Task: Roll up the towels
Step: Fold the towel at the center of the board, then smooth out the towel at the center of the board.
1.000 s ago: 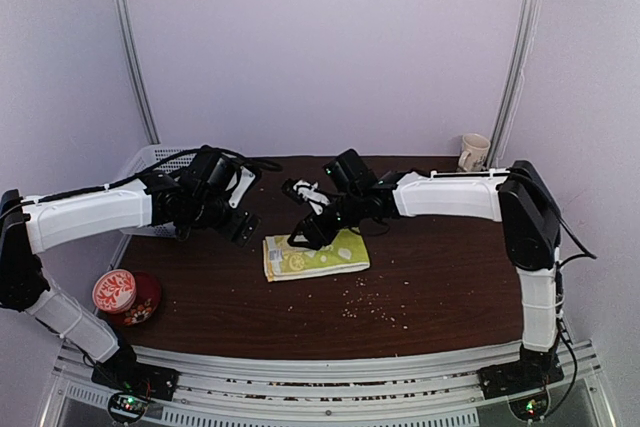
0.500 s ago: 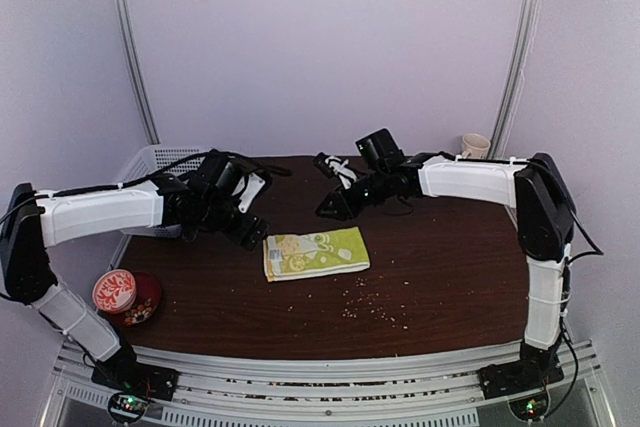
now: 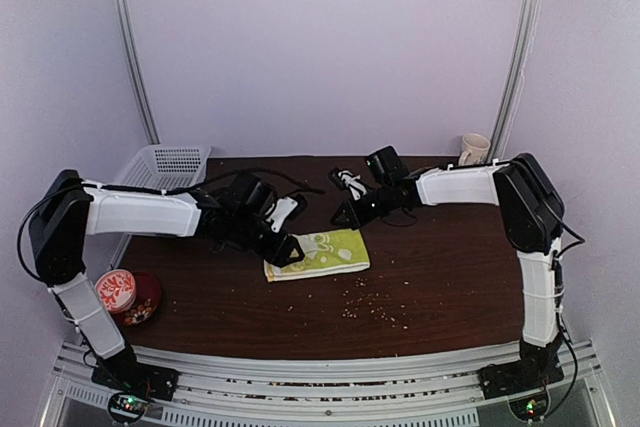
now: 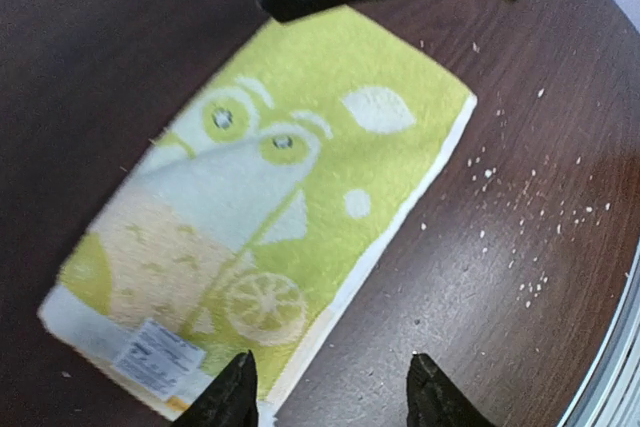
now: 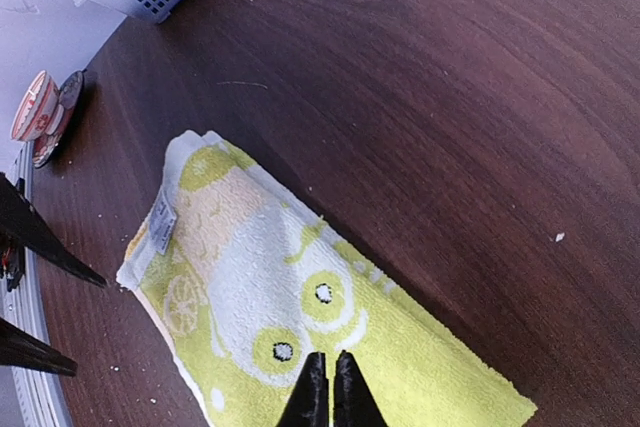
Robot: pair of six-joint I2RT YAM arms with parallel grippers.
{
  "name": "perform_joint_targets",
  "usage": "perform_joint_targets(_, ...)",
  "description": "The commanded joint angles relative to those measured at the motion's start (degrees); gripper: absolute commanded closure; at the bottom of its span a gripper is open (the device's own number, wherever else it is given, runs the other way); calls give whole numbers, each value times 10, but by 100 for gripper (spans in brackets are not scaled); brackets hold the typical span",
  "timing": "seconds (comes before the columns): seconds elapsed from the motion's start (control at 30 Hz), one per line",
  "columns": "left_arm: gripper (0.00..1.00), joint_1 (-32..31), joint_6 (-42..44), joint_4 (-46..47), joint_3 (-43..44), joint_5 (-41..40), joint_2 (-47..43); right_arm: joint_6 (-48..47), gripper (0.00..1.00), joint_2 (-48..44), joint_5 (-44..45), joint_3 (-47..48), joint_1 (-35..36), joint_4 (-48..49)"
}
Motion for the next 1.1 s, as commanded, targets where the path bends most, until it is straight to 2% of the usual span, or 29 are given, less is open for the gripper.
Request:
perform_joint_targets(0.0, 49, -13, -27, 24, 6, 26, 35, 14, 95, 23, 3, -7, -10, 13)
perform_joint_targets(0.57, 54, -13, -25, -24, 0, -77, 81, 24, 96, 83, 40, -4, -37, 4)
perform_joint_targets(0.9, 55, -12, -50, -51, -55, -62, 39, 28, 96, 82, 47, -5, -51, 0)
perform_joint_targets(0.97, 50, -13, -54, -45, -58, -53, 28, 25, 96, 81, 39, -4, -51, -1)
perform_joint_targets(1.07, 30, -13, -52, -32, -44, -48, 11, 16, 94, 74, 10, -3, -51, -3)
